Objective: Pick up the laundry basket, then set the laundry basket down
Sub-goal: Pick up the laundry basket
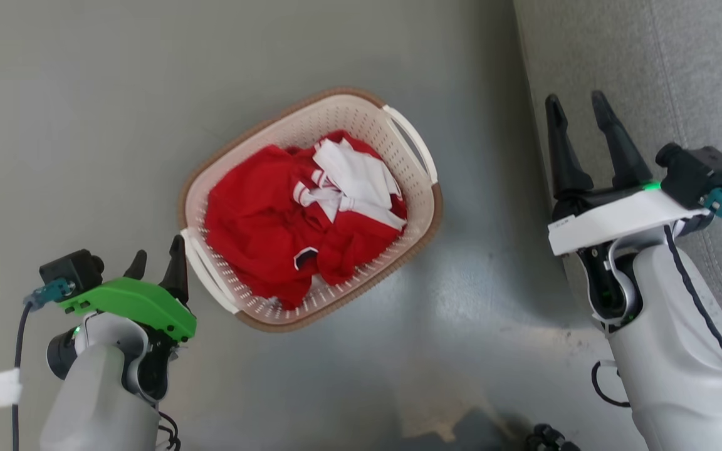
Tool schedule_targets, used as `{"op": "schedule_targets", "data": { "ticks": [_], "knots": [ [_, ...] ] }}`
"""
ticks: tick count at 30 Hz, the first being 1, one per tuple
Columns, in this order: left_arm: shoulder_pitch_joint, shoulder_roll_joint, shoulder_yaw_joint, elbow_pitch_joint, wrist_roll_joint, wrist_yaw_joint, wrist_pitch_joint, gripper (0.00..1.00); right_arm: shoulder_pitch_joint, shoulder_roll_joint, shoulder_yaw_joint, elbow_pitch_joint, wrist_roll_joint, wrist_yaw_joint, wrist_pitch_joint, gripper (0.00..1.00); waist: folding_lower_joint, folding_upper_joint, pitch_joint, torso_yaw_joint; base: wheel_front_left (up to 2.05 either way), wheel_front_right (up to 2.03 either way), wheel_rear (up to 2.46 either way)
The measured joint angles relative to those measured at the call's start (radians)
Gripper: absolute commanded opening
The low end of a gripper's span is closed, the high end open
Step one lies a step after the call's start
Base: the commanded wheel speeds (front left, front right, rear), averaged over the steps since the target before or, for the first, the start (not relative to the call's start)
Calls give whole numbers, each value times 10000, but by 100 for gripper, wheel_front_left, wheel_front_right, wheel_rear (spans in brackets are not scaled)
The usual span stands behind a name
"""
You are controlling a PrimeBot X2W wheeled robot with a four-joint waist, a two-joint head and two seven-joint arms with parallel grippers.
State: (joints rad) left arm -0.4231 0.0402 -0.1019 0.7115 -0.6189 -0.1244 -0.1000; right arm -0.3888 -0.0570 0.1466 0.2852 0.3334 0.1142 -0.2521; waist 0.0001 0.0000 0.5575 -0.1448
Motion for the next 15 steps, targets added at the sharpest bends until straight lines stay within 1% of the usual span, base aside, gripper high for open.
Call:
{"op": "schedule_targets", "data": {
  "ticks": [5,15],
  "knots": [
    [-459,-2,-98,623,-399,0,531,100,-217,13,23,-25,2,0,0,100,0,0,488,-162,0,0,0],
    [-1268,142,-140,1743,-575,0,1379,100,-607,36,71,-54,21,2,0,100,0,0,1308,-475,0,0,0]
  ]
}}
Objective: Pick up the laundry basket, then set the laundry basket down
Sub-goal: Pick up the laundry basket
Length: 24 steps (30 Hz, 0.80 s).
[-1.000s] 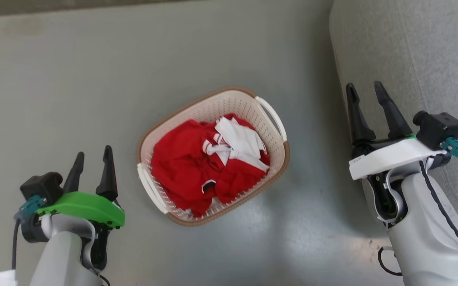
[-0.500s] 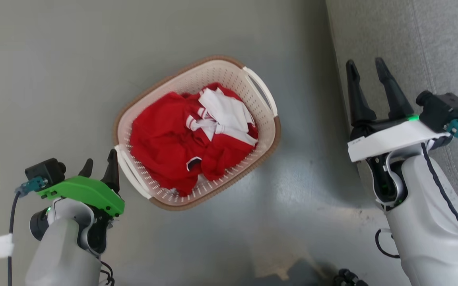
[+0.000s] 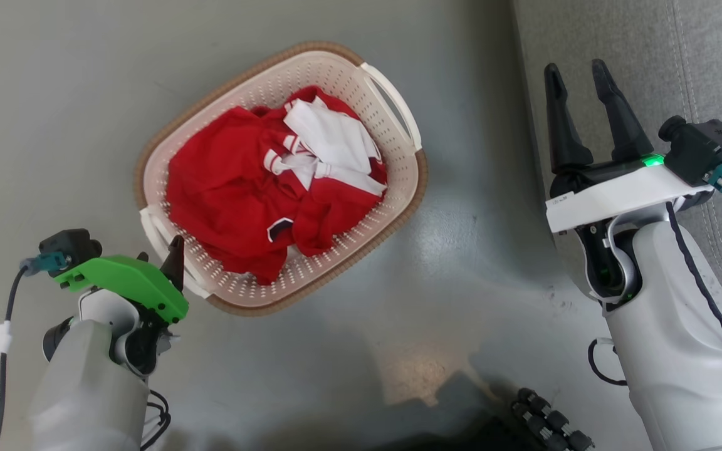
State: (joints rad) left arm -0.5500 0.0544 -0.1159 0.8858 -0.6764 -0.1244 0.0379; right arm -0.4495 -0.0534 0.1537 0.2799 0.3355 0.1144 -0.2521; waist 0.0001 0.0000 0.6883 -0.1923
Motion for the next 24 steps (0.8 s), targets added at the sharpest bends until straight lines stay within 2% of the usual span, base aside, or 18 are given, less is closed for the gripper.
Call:
{"op": "schedule_targets", "data": {
  "ticks": [6,18,19,21,22,24],
  "knots": [
    [-395,77,-127,497,-186,0,508,100,-146,12,42,-65,347,2,0,100,0,0,391,-197,0,0,0],
    [-1183,543,-130,1122,-328,0,761,99,-268,38,232,-148,802,31,0,100,0,0,1028,-596,0,0,0],
    [-1231,554,-153,1145,-328,0,777,93,-294,38,240,-150,809,31,0,100,0,0,1063,-630,0,0,0],
    [-1338,541,-253,1185,-330,0,846,72,-332,42,205,-153,811,33,-2,100,0,0,1122,-684,0,0,0],
    [-1388,531,-297,1220,-330,0,846,48,-334,40,198,-153,819,31,-2,100,0,0,1142,-703,0,0,0],
    [-1445,535,-349,1337,-332,0,855,38,-334,42,198,-151,886,31,-2,100,-1,0,1163,-724,0,0,0]
  ]
}}
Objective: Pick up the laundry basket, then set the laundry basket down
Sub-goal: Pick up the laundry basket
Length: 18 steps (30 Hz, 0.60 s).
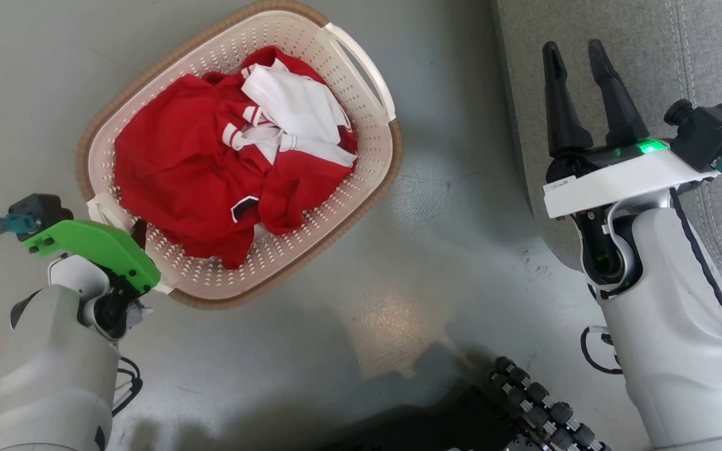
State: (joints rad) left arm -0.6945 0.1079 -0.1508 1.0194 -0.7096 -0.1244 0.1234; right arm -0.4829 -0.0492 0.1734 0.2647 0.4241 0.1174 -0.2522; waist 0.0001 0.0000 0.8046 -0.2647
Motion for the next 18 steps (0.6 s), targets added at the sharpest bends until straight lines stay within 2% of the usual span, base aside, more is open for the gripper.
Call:
{"op": "schedule_targets", "data": {
  "ticks": [1,2,18],
  "knots": [
    [-27,6,-13,48,-2,0,4,25,0,0,2,0,0,0,0,100,0,0,5,-7,0,0,0],
    [-38,17,-17,96,-12,6,6,0,0,4,6,0,0,0,-13,100,0,0,6,-12,0,0,0],
    [-194,405,-1129,616,734,0,-207,0,-25,6,15,84,73,0,-23,100,0,0,-257,111,0,0,0]
  ]
}}
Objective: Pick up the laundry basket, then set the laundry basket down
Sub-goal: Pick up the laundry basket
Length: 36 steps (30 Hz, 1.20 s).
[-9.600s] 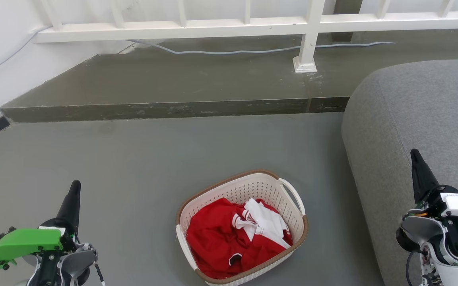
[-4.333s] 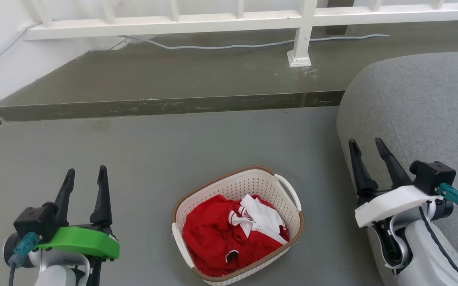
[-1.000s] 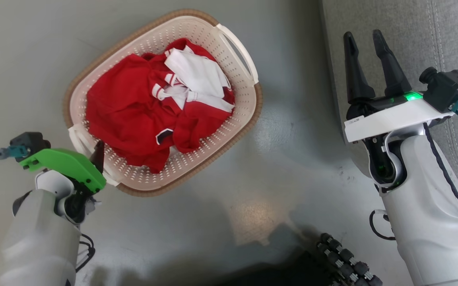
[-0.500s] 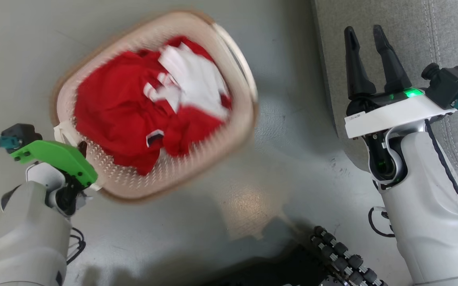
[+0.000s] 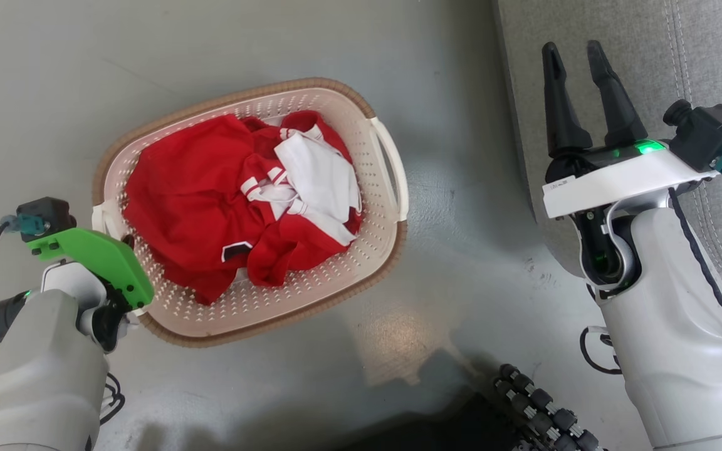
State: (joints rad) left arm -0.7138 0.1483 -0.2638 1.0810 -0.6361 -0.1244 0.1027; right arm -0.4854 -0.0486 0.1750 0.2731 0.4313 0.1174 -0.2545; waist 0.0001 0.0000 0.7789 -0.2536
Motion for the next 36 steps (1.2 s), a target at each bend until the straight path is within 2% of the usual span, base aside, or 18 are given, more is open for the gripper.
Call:
{"op": "schedule_targets", "data": {
  "ticks": [18,19,20,21,36],
  "knots": [
    [-275,-25,-514,500,403,0,-257,0,1,-2,161,159,12,0,0,100,-1,0,-265,-13,0,0,0],
    [-276,-40,-525,516,391,0,-282,15,1,-2,171,159,12,0,0,100,-1,0,-275,-17,0,0,0],
    [-276,-65,-527,522,357,0,-357,91,1,-2,180,165,12,0,0,100,-1,0,-287,-21,0,0,0],
    [-281,-73,-523,516,305,-2,-391,100,1,-2,182,174,12,0,0,100,-1,0,-297,-24,0,0,0],
    [-307,-125,-671,729,234,-2,-1049,100,8,-2,79,518,13,0,0,100,-1,0,-705,63,0,0,0]
  ]
}}
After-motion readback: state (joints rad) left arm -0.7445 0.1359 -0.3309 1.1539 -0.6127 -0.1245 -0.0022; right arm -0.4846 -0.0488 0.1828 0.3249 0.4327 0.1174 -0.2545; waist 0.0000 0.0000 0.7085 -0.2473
